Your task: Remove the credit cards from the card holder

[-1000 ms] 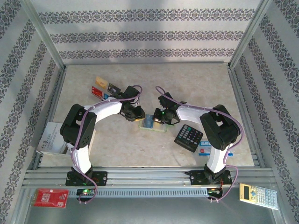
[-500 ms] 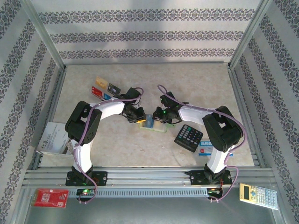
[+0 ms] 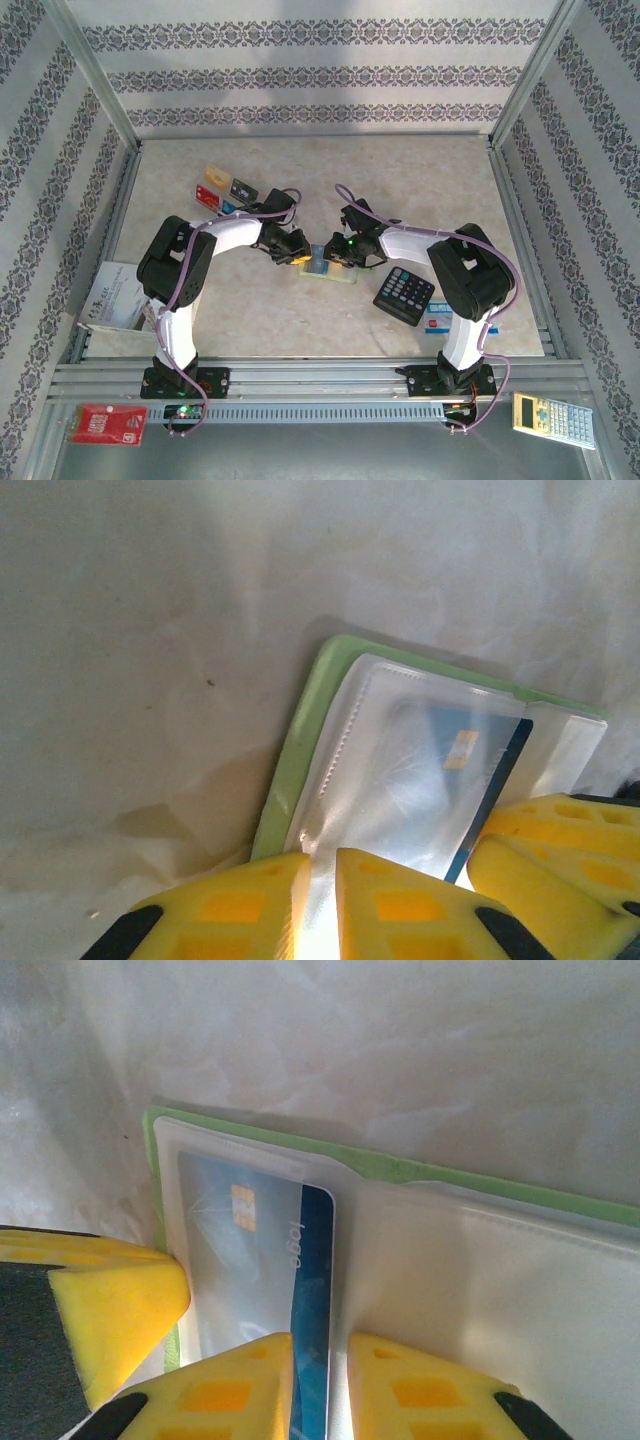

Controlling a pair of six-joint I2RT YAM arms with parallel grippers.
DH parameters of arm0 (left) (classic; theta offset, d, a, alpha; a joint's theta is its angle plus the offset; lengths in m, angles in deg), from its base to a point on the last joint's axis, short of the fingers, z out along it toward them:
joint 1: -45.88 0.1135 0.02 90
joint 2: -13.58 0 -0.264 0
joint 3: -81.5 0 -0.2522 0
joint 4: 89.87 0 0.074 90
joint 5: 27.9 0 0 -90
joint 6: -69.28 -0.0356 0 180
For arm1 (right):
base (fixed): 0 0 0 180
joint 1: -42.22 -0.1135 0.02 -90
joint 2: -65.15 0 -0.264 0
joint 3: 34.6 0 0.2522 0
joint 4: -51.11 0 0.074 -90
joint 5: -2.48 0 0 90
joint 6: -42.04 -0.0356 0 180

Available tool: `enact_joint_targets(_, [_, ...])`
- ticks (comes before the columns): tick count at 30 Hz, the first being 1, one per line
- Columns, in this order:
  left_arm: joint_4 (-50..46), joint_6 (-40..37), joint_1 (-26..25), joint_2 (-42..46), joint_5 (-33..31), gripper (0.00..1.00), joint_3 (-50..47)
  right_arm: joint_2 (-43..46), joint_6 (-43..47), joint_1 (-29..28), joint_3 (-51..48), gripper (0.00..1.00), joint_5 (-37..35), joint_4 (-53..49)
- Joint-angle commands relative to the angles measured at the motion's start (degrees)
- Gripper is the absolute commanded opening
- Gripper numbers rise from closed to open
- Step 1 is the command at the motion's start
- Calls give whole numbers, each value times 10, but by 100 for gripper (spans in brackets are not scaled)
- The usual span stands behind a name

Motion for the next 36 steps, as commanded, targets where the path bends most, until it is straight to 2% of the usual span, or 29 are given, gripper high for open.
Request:
enact_joint_targets(1, [-13,12,6,-26,-15,18,-33,-20,18,-8,12,22,12,-1])
enact_joint_targets(8, [0,14,9,-33,3,17,-43,-29,22,-12,15,17,21,2])
enact_joint_targets(18, [-2,11,18,-23,-6,18,-47,6,16,-3,-4,3,3,6])
enact_joint_targets(36, [-36,-22,24,7,-21,21,-13,53,16,25,-46,1,-12,-17])
